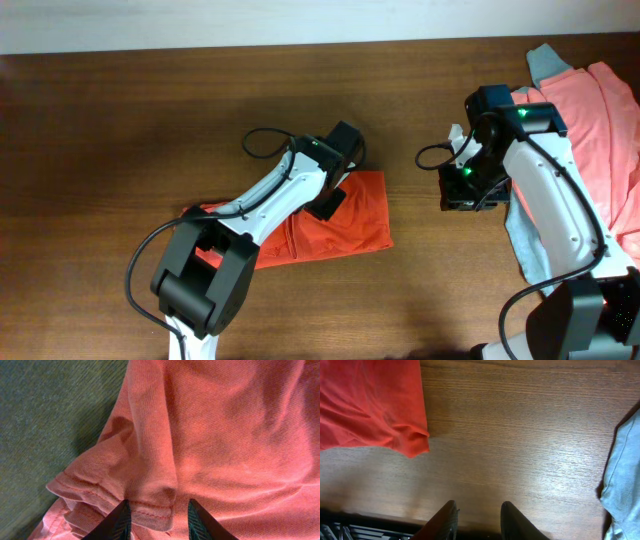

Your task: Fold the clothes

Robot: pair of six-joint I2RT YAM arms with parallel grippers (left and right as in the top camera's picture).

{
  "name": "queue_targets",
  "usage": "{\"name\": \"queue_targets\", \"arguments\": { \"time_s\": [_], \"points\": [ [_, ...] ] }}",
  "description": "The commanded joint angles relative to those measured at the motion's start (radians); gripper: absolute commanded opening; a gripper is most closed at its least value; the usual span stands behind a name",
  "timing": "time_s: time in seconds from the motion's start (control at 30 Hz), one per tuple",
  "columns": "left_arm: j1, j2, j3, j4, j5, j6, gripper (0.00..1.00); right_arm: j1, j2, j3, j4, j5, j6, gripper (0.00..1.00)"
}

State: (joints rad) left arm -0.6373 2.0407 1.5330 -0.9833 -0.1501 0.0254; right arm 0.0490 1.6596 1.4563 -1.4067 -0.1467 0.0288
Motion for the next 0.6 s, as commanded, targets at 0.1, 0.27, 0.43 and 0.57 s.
{"name": "queue_targets", "arguments": {
  "time_s": [0.1,0.27,0.43,0.57],
  "points": [
    [0.005,0.048,-0.013,0.002,-0.034,0.005,0.14,-0.004,-0.004,0.008,-0.003,0.002,-0.004,0.33],
    [0.005,0.077,-0.013,0.002,-0.035,0.005,0.22,-0.004,-0.004,0.008,-0.003,0.002,-0.004,0.33],
    [0.005,0.078,-0.013,0.002,-0.096,0.005,0.3,-0.004,-0.004,0.008,-0.003,0.002,-0.004,0.33],
    [0.005,0.078,-0.003,0.002,-0.147,0.005,0.0,-0.004,-0.004,0.008,-0.003,0.002,-0.004,0.34]
  ]
}}
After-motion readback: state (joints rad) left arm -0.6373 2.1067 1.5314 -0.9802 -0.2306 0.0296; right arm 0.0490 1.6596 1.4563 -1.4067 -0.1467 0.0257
